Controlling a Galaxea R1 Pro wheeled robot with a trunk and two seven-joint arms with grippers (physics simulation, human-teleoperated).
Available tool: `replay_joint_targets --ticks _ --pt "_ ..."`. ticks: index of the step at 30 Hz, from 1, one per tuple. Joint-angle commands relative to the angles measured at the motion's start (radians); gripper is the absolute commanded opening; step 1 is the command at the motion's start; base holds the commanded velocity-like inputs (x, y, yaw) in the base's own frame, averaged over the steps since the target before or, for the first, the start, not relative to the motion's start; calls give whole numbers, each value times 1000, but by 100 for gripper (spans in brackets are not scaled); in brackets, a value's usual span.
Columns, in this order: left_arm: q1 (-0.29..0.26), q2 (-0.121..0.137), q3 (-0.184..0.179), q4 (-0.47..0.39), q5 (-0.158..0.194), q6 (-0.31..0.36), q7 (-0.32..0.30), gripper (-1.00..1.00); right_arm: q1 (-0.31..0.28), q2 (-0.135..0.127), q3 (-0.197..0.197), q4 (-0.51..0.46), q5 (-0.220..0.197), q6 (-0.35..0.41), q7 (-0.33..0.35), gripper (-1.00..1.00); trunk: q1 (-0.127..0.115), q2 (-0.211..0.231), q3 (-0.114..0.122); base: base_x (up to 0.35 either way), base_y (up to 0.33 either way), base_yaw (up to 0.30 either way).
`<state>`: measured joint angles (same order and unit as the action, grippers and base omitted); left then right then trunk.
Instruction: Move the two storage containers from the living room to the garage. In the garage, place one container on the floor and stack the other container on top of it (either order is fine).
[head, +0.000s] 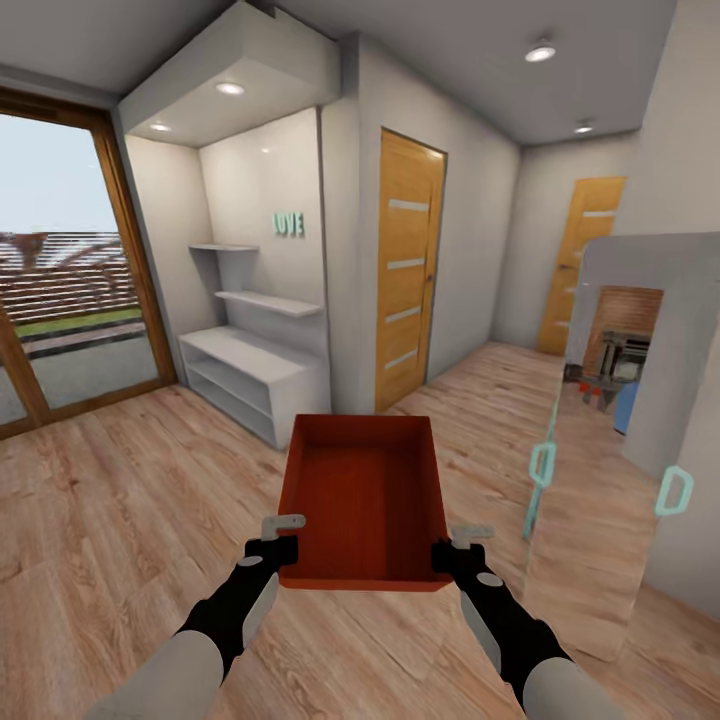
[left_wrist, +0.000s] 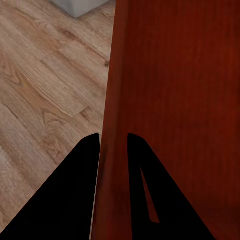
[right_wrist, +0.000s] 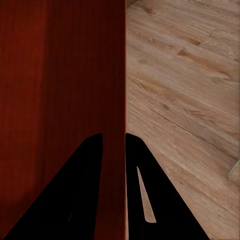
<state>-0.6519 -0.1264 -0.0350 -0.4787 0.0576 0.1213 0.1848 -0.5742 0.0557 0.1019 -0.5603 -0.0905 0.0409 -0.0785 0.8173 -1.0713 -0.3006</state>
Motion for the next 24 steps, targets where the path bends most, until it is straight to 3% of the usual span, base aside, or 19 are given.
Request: replay_joint_targets --ticks 1,24 --pt "0 0 47 -1 42 8 81 -100 -1 0 -16 -6 2 0 -11 -100 1 -1 -1 325 0 0" --pt "0 -1 47 0 42 8 81 -100 -1 1 -16 -6 2 0 -13 -100 1 -1 -1 325 0 -16"
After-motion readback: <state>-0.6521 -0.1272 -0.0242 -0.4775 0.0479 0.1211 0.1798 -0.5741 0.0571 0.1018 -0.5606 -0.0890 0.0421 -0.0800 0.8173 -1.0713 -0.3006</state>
